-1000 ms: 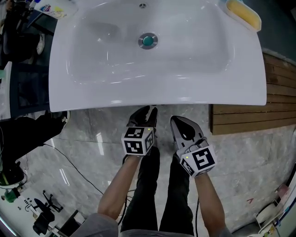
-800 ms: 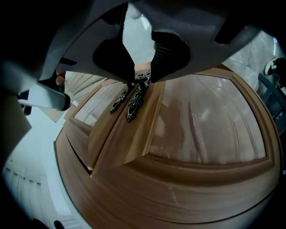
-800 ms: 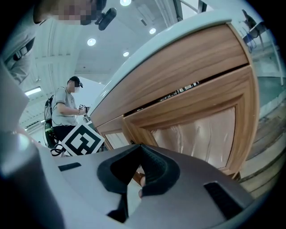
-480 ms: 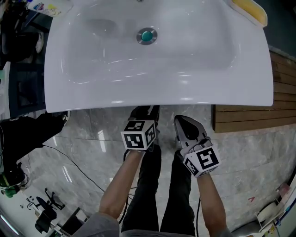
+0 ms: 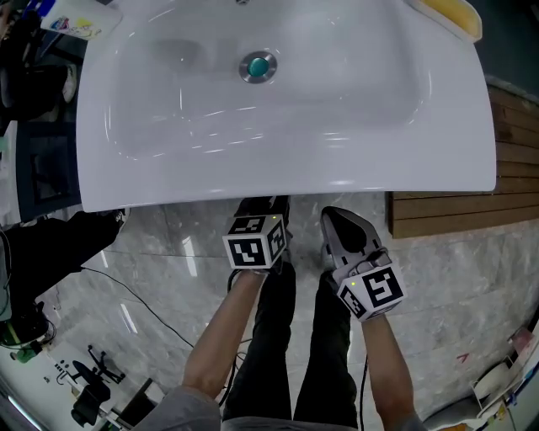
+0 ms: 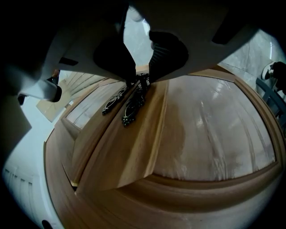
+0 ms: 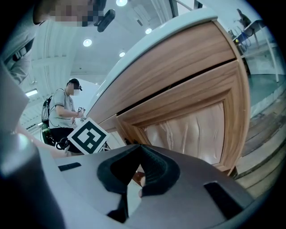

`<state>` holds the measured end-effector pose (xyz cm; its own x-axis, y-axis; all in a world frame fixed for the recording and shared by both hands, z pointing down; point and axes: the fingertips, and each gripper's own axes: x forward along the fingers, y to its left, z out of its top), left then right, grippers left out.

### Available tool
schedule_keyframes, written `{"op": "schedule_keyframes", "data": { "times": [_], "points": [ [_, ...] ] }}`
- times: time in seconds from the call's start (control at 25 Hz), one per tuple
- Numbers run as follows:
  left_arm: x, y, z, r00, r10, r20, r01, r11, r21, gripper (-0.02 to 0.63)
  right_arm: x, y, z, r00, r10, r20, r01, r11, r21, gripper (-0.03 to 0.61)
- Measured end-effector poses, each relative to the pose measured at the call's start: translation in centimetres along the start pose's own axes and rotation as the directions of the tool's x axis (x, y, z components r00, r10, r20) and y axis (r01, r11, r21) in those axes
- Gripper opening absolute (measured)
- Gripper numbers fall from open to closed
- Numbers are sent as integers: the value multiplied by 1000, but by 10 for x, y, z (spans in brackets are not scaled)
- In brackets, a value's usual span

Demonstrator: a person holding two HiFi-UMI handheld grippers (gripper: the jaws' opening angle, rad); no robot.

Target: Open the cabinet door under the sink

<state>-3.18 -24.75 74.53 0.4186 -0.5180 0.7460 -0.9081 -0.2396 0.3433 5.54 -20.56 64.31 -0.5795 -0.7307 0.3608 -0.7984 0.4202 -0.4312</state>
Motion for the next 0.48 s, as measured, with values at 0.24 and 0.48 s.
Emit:
{"op": "schedule_keyframes", "data": {
  "times": [0.24, 0.48],
  "points": [
    [0, 0, 0, 1000, -4, 1, 4, 1000, 0, 94, -3, 0, -7, 1000, -14, -13, 15, 1000, 10, 8],
    [1, 0, -1, 999, -17, -36, 18, 999, 33, 92, -4, 6, -15, 999, -37, -26, 37, 999, 17, 8]
  ]
}}
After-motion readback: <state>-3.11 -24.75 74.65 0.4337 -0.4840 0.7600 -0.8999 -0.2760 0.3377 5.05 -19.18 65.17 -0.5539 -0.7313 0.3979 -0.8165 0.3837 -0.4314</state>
